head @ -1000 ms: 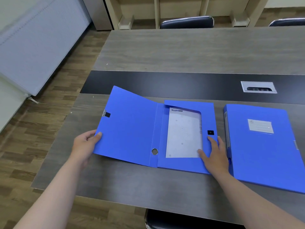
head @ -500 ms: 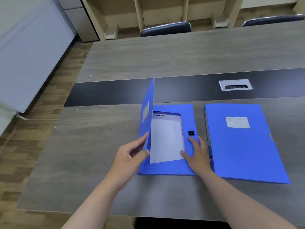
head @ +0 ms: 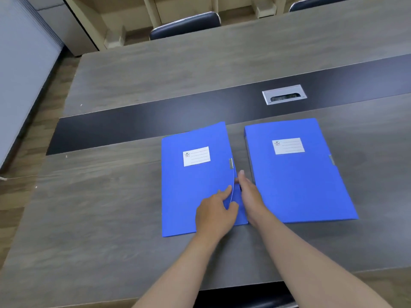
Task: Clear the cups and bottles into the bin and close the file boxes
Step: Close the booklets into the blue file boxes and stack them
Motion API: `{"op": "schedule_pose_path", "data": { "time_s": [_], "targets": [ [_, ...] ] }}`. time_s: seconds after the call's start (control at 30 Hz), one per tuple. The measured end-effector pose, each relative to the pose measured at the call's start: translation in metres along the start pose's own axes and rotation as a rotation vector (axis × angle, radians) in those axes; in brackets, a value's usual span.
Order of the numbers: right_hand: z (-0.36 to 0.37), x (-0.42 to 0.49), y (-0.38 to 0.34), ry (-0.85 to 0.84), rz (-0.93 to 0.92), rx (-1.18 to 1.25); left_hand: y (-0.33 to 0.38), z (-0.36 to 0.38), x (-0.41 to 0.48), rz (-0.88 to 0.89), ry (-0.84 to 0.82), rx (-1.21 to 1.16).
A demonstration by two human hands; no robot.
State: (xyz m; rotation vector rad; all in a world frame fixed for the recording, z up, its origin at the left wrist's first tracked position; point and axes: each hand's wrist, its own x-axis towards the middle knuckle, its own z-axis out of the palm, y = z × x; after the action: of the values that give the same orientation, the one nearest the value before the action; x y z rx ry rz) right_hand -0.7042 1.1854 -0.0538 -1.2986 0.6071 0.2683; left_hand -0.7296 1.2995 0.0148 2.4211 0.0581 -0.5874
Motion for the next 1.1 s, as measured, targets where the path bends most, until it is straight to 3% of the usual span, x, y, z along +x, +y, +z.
{"op": "schedule_pose_path", "data": {
  "time_s": [0.13,0.43,0.67,0.73,0.87,0.97,1.1],
  "targets": [
    [-0.009,0.008,-0.003,0.078,0.052,-0.003,0.003,0.021,0.011,-0.009,0.009,0.182],
    [-0.01,0.016,-0.001,0.261,-0.05,-0.432,-0.001,0.053,0.017,0.029,-0.064,0.648],
    [-0.013,0.02,-0.003,0.272,-0.107,-0.603,-0.017,0.057,0.008,0.097,-0.1,0.712],
    [-0.012,0.02,-0.001,0.259,-0.189,-0.713,-0.021,0.054,0.006,0.123,-0.074,0.708],
    [-0.002,0.019,-0.004,0.051,-0.444,-1.252,-0.037,0.056,0.004,0.14,-0.089,0.656],
    [0.004,0.022,-0.004,-0.037,-0.416,-1.467,-0.048,0.057,0.004,0.196,-0.069,0.617],
    [0.004,0.023,0.003,-0.062,-0.358,-1.509,-0.057,0.062,0.006,0.198,-0.083,0.581]
  ]
}}
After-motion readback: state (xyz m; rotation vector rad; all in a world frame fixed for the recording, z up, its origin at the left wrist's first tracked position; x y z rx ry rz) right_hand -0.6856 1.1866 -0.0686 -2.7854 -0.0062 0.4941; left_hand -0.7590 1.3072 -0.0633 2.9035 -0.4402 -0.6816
